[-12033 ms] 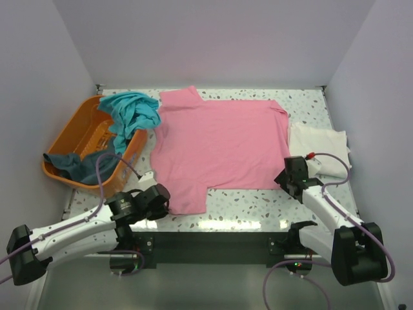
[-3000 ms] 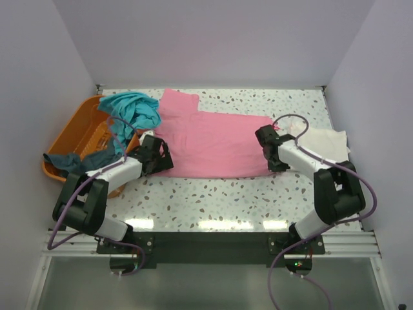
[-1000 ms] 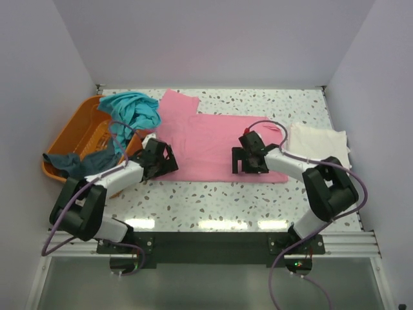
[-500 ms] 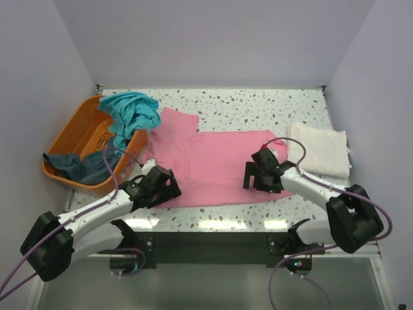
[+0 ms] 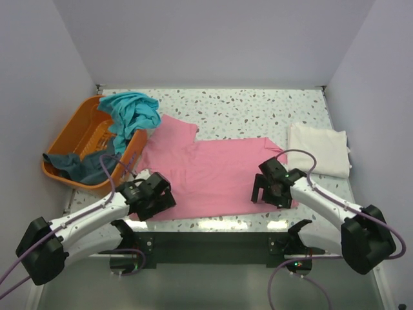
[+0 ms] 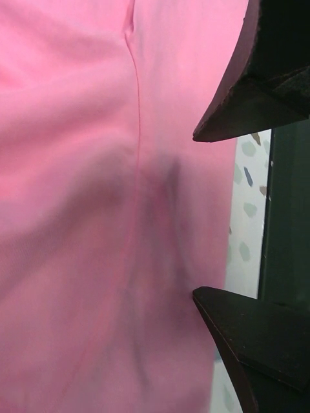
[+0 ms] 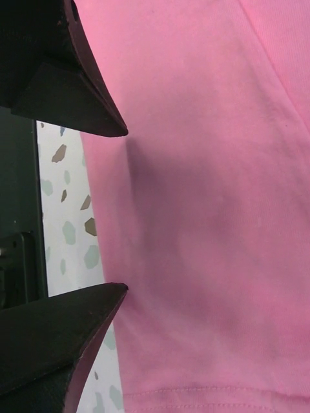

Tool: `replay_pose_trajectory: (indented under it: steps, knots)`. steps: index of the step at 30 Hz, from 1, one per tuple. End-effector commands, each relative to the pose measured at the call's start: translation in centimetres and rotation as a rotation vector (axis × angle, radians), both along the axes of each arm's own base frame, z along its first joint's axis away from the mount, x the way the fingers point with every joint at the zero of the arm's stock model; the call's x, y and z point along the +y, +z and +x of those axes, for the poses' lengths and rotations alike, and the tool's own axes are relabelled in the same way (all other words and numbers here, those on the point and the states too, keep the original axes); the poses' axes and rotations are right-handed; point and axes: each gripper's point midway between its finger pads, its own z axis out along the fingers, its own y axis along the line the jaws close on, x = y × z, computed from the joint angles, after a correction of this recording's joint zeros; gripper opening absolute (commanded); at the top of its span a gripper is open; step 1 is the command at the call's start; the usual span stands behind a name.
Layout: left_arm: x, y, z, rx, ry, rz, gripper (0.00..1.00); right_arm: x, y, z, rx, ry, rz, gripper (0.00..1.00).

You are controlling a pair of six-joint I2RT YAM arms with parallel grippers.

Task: Fold and stack the t-shirts
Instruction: Fold the tshirt

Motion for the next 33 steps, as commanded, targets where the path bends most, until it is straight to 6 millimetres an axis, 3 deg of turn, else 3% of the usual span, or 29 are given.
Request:
replay_pose_trajectory:
  steps: [1,3,4,6,7,9,10,11,12,13,15,17,18,19,20,21,23,24,25,26,27,28,29,30,33]
  knots:
    - [1.7,2.7,0.1,-0.019,0.056,0.072,1.0,0.5,3.2,1.3,-0.069,0.039,0.022,0.99]
    - [1.4,4.4,1.4,-0.072,0.023,0.089,1.0,1.2,6.3,3.4,-0.166,0.08,0.045,0.99]
    - [0.3,6.4,2.8,-0.125,0.01,0.063,1.0,1.4,7.5,4.1,-0.202,0.095,0.048,0.99]
    - [-0.5,8.1,5.1,-0.2,-0.037,0.085,1.0,1.5,9.8,5.6,-0.276,0.123,0.033,0.99]
    - [-1.5,10.3,6.7,-0.257,-0.045,0.073,1.0,1.6,11.8,7.1,-0.336,0.118,0.025,0.99]
    - [-2.0,11.3,9.4,-0.316,-0.092,0.161,1.0,1.1,12.9,8.3,-0.361,0.094,-0.023,0.99]
    - [-2.9,13.7,11.2,-0.371,-0.087,0.164,1.0,0.5,14.6,9.7,-0.419,0.051,-0.062,0.99]
    - [-3.0,14.4,12.4,-0.386,-0.091,0.195,1.0,0.3,15.2,10.4,-0.439,0.023,-0.076,0.99]
    - [-3.2,13.9,14.0,-0.374,-0.122,0.274,1.0,0.2,15.4,11.4,-0.458,-0.004,-0.088,0.99]
    - [-4.3,16.2,15.8,-0.418,-0.115,0.258,1.0,0.4,16.3,12.2,-0.485,-0.011,-0.081,0.99]
    - [-5.2,15.8,18.3,-0.398,-0.149,0.286,1.0,0.6,16.3,13.7,-0.478,-0.02,-0.067,0.98]
    - [-5.6,17.3,21.3,-0.438,-0.114,0.258,1.0,0.7,16.6,14.9,-0.477,-0.034,-0.036,0.99]
    - [-6.0,16.3,22.4,-0.413,-0.143,0.254,1.0,0.6,16.4,15.3,-0.468,-0.04,-0.033,0.99]
    - [-5.9,16.9,23.8,-0.436,-0.125,0.244,1.0,0.4,15.7,15.8,-0.443,-0.049,-0.03,0.98]
    - [-4.6,16.9,25.4,-0.44,-0.088,0.249,1.0,0.2,15.3,16.1,-0.436,-0.054,-0.023,0.99]
    - [-4.7,15.9,27.1,-0.441,-0.101,0.264,1.0,-0.1,15.0,16.7,-0.427,-0.065,0.001,0.99]
    - [-4.3,16.6,30.1,-0.473,-0.078,0.273,1.0,-0.4,14.3,17.4,-0.42,-0.078,0.005,0.99]
    - [-4.2,14.7,31.5,-0.45,-0.103,0.334,1.0,-0.3,14.1,17.6,-0.42,-0.068,0.001,0.99]
    - [-4.6,15.6,33.1,-0.488,-0.093,0.344,1.0,-0.3,13.6,18.0,-0.408,-0.064,-0.005,0.99]
    - [-4.7,15.1,34.1,-0.48,-0.099,0.357,1.0,-0.2,13.5,18.2,-0.407,-0.059,-0.006,0.99]
    - [-5.2,12.4,35.2,-0.427,-0.134,0.374,1.0,-0.2,13.3,18.3,-0.4,-0.051,-0.011,0.99]
    - [-5.7,13.5,36.9,-0.46,-0.122,0.364,1.0,-0.2,13.3,18.6,-0.397,-0.049,-0.016,0.99]
    - [-5.3,10.4,38.1,-0.408,-0.125,0.39,1.0,-0.3,12.8,18.7,-0.379,-0.048,-0.027,0.99]
    - [-5.5,11.4,39.8,-0.44,-0.11,0.383,1.0,-0.4,12.6,18.8,-0.374,-0.049,-0.032,0.99]
    - [-4.3,8.3,42.3,-0.38,-0.087,0.417,1.0,-0.3,11.8,19.0,-0.359,-0.044,-0.037,0.99]
